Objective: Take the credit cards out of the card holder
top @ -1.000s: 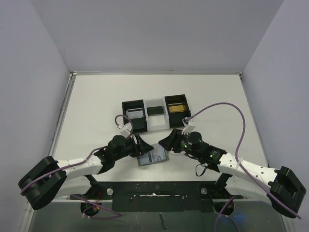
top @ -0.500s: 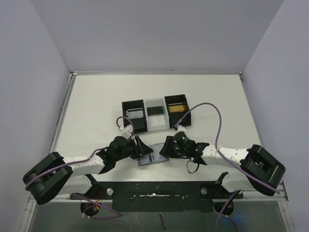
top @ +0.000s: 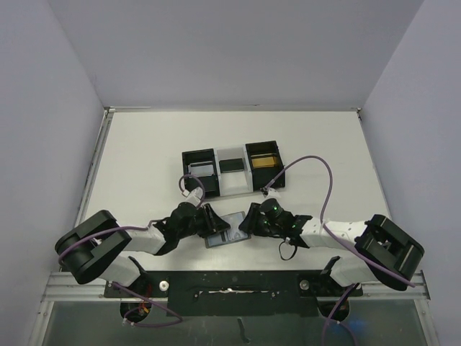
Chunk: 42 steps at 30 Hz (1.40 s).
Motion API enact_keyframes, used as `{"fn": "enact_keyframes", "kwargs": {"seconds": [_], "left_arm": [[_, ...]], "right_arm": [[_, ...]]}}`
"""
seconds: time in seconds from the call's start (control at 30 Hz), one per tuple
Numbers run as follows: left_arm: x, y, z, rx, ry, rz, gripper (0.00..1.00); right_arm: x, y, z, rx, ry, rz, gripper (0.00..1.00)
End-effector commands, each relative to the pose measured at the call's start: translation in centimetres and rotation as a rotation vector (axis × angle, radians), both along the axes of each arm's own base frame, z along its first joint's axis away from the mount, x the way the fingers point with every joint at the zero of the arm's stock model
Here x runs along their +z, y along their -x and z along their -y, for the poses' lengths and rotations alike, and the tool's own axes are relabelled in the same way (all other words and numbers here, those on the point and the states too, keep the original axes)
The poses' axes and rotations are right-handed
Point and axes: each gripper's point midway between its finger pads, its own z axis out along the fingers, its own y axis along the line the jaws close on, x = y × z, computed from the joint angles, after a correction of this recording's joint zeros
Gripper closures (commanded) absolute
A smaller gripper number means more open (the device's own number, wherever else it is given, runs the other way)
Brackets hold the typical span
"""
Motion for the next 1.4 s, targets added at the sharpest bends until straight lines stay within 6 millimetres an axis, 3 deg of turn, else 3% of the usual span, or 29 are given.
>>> {"fn": "enact_keyframes", "kwargs": {"seconds": [0.0, 0.23, 0.43, 0.6, 0.83, 1.03, 1.13, 1.37], "left_arm": [[-0.3, -0.2, -1.0, 0.060, -0.011, 0.010, 0.68], [-0.1, -0.1, -1.1, 0.065, 0.009, 0.025, 0.68], [-0.5, -0.1, -1.8, 0.083, -0.005, 0.037, 0.68], [-0.4, 0.0, -1.4, 0.081, 0.032, 0.033, 0.68], [-0.9, 0.3, -1.7, 0.081, 0.029, 0.014, 0.68], [-0.8, 0.3, -1.8, 0.070, -0.001, 0.027, 0.68], [-0.5, 0.3, -1.9, 0.067, -0.011, 0.030, 0.68], [0.1, 0.1, -2.2, 0.079, -0.017, 0.053, 0.68]], "right_arm": [[-1.9, 0.9, 1.9, -0.013, 0.095, -0.048, 0.62], [4.3, -2.4, 0.8, 0.110, 0.092, 0.137, 0.53], [8.0, -2.3, -2.7, 0.212, -0.055, 0.182, 0.57], [6.0, -1.5, -3.7, 0.208, -0.103, 0.110, 0.65], [0.6, -0.4, -2.5, 0.169, -0.038, -0.026, 0.72], [-0.8, -0.2, -1.5, 0.134, 0.026, -0.061, 0.72], [0.9, -0.5, -1.5, 0.128, 0.020, -0.020, 0.71], [8.8, -1.4, -2.6, 0.186, -0.087, 0.190, 0.62]]}}
